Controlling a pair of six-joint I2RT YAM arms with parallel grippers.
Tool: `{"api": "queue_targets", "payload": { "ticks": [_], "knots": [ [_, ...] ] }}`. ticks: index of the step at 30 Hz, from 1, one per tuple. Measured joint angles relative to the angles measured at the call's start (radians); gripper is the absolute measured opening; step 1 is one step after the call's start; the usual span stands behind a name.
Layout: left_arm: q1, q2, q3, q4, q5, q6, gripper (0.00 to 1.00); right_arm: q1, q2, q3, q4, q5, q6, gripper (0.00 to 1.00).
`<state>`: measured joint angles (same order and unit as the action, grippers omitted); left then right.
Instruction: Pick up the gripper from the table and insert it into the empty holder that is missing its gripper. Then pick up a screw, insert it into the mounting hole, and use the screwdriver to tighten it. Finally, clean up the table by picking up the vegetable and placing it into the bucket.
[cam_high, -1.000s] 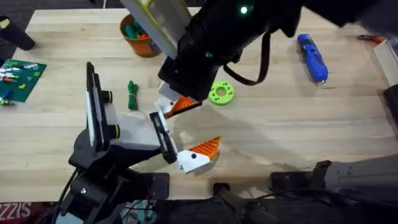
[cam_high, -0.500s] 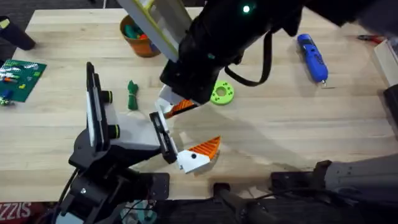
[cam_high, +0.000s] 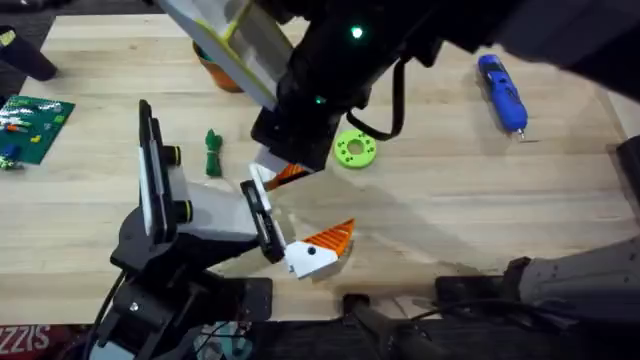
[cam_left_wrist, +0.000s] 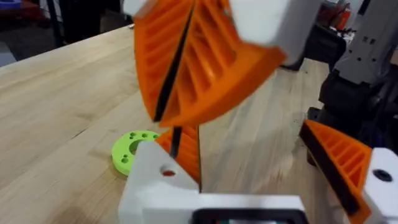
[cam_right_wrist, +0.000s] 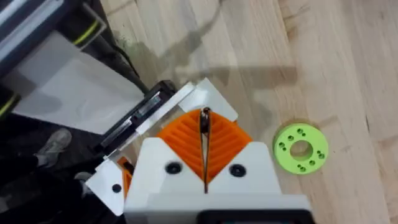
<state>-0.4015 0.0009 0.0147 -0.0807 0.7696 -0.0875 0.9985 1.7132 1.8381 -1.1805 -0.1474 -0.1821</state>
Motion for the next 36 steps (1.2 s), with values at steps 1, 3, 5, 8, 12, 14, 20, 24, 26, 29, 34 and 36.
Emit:
{"api": "queue_targets", "payload": {
  "ticks": [1, 3, 5, 8, 12, 14, 20, 24, 26, 29, 34, 36],
  "knots": [
    [0.000, 0.000, 0.000, 0.000, 0.000, 0.000, 0.986, 0.000, 0.004, 0.000, 0.000, 0.000, -0.002, 0.006],
    [0.000, 0.000, 0.000, 0.000, 0.000, 0.000, 0.986, 0.000, 0.008, 0.000, 0.000, 0.000, -0.002, 0.006],
    [0.000, 0.000, 0.000, 0.000, 0.000, 0.000, 0.986, 0.000, 0.008, 0.000, 0.000, 0.000, -0.002, 0.006],
    [0.000, 0.000, 0.000, 0.000, 0.000, 0.000, 0.987, 0.000, 0.009, 0.000, 0.000, 0.000, -0.002, 0.006],
    [0.000, 0.000, 0.000, 0.000, 0.000, 0.000, 0.987, 0.000, 0.009, 0.000, 0.000, 0.000, -0.002, 0.006],
    [0.000, 0.000, 0.000, 0.000, 0.000, 0.000, 0.987, 0.000, 0.009, 0.000, 0.000, 0.000, -0.002, 0.006],
    [0.000, 0.000, 0.000, 0.000, 0.000, 0.000, 0.987, 0.000, 0.009, 0.000, 0.000, 0.000, -0.005, 0.006],
    [0.000, 0.000, 0.000, 0.000, 0.000, 0.000, 0.987, 0.000, 0.009, 0.000, 0.000, 0.000, -0.006, 0.006],
    [0.000, 0.000, 0.000, 0.000, 0.000, 0.000, 0.987, 0.000, 0.009, 0.000, -0.001, 0.003, -0.006, 0.006],
    [0.000, 0.000, 0.000, 0.000, 0.000, 0.000, 0.987, 0.000, 0.009, 0.000, -0.002, 0.017, -0.006, 0.006],
    [0.000, 0.000, 0.000, 0.000, 0.000, 0.000, 0.986, 0.000, 0.009, 0.000, -0.002, 0.020, -0.006, 0.006],
    [0.000, 0.000, 0.000, 0.000, 0.000, 0.000, 0.986, 0.000, 0.009, 0.000, -0.002, 0.019, -0.006, 0.006]
  ]
}}
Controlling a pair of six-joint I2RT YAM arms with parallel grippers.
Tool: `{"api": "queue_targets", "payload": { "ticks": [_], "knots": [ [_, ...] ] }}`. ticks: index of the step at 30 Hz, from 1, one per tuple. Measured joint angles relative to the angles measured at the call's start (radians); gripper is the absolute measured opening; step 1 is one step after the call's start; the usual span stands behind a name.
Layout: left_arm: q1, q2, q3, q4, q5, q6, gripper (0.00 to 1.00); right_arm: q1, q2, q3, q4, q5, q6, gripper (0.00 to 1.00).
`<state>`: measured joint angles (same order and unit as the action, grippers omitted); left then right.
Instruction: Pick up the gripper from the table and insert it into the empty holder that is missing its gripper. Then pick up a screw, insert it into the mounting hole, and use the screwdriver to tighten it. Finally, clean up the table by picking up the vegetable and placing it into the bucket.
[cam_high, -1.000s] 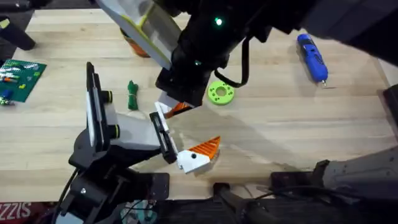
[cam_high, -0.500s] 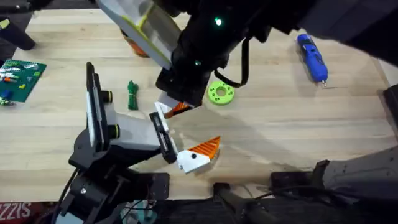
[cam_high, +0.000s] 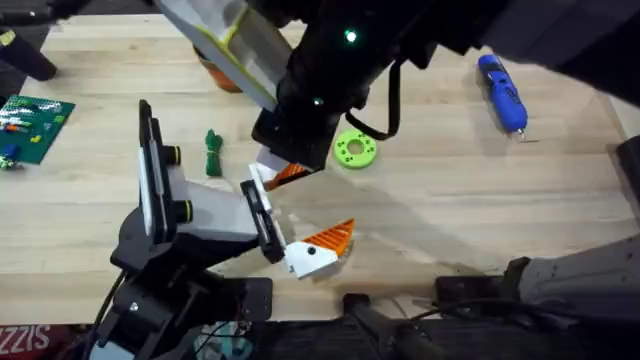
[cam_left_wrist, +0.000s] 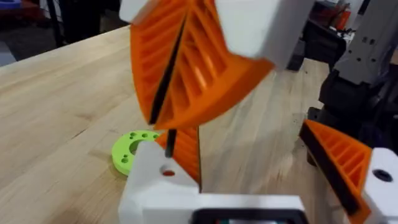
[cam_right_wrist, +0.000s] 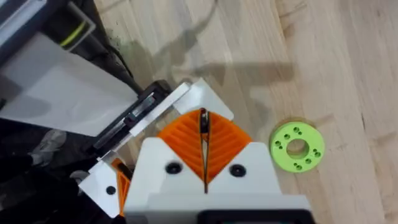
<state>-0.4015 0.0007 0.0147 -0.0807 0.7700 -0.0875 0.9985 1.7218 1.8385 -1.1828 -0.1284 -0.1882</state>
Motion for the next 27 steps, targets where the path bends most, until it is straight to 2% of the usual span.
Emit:
{"api": "queue_targets", "payload": {
  "ticks": [27],
  "knots": [
    [0.000, 0.001, 0.000, -0.001, 0.000, -0.018, 0.986, 0.000, 0.050, 0.010, 0.004, -0.012, 0.000, 0.006]
  ]
}}
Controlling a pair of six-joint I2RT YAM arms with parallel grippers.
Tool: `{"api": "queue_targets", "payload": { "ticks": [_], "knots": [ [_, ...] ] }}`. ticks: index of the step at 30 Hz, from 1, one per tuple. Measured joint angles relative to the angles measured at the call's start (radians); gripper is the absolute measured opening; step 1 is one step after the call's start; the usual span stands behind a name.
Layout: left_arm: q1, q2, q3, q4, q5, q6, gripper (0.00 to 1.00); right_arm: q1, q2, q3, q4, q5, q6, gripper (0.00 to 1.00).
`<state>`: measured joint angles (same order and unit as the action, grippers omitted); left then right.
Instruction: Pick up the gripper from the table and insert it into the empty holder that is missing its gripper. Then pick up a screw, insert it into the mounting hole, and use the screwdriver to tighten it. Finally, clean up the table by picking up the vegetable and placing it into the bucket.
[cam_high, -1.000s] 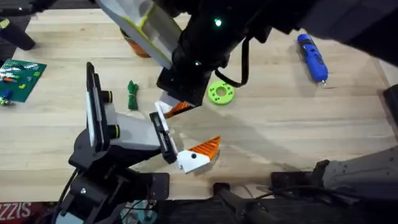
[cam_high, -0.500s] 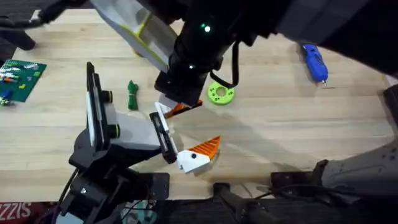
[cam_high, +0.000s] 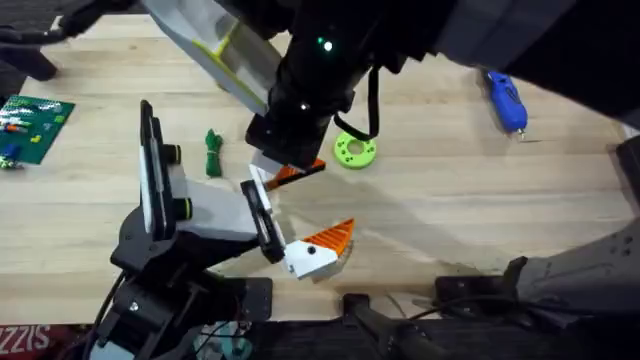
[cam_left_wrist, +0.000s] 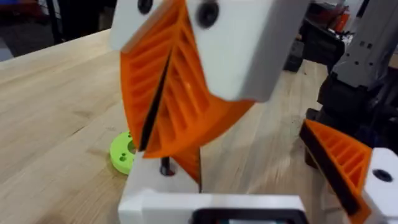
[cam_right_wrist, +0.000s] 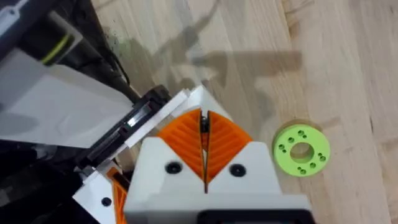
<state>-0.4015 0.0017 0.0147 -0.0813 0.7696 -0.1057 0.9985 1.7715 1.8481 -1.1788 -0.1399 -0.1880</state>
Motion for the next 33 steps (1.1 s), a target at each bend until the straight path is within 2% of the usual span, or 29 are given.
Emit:
{"api": "queue_targets", "payload": {
  "ticks": [33],
  "knots": [
    [0.000, -0.001, 0.000, -0.001, -0.003, -0.005, 0.988, 0.000, 0.009, 0.002, -0.045, -0.018, 0.004, 0.006]
  ]
}}
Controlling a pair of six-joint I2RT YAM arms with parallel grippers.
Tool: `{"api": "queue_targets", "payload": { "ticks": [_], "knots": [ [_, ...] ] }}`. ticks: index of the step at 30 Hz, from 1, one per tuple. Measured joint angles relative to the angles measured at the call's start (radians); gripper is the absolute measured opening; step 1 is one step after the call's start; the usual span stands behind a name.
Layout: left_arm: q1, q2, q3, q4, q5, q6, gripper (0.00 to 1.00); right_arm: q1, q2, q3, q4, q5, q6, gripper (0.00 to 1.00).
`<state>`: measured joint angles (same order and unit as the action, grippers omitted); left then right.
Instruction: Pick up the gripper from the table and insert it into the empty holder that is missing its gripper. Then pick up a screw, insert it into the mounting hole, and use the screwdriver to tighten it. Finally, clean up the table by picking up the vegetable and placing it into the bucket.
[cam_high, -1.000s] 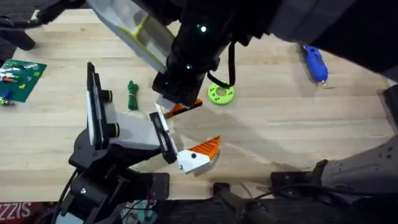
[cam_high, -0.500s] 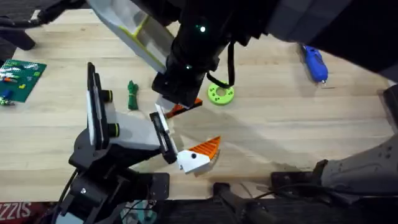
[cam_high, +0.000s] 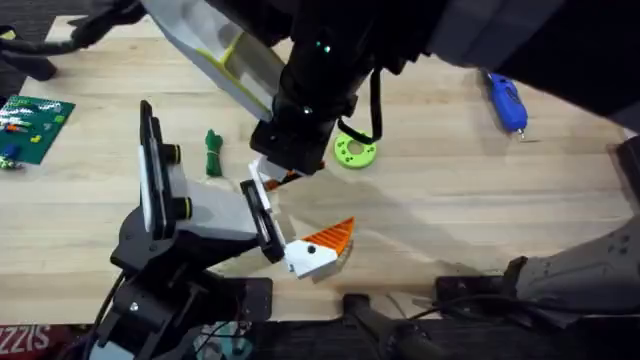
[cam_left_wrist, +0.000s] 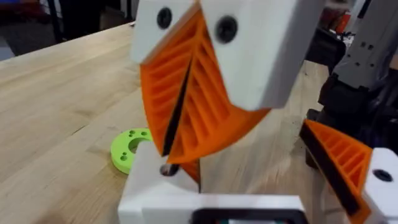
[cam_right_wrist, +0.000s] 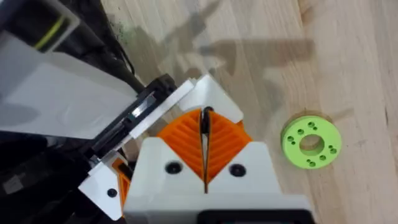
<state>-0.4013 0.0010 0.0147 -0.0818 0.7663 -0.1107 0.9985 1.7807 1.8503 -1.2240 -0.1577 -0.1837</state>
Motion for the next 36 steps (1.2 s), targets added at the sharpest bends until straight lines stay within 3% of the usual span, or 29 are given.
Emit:
{"api": "queue_targets", "payload": {
  "ticks": [12, 36],
  "knots": [
    [0.000, 0.000, 0.000, 0.000, 0.001, -0.010, 0.986, 0.012, 0.017, 0.000, 0.063, 0.007, 0.000, 0.006],
    [0.000, 0.001, 0.000, -0.001, 0.024, -0.010, 0.988, 0.013, 0.033, 0.005, 0.008, 0.009, 0.000, 0.006]
  ]
}}
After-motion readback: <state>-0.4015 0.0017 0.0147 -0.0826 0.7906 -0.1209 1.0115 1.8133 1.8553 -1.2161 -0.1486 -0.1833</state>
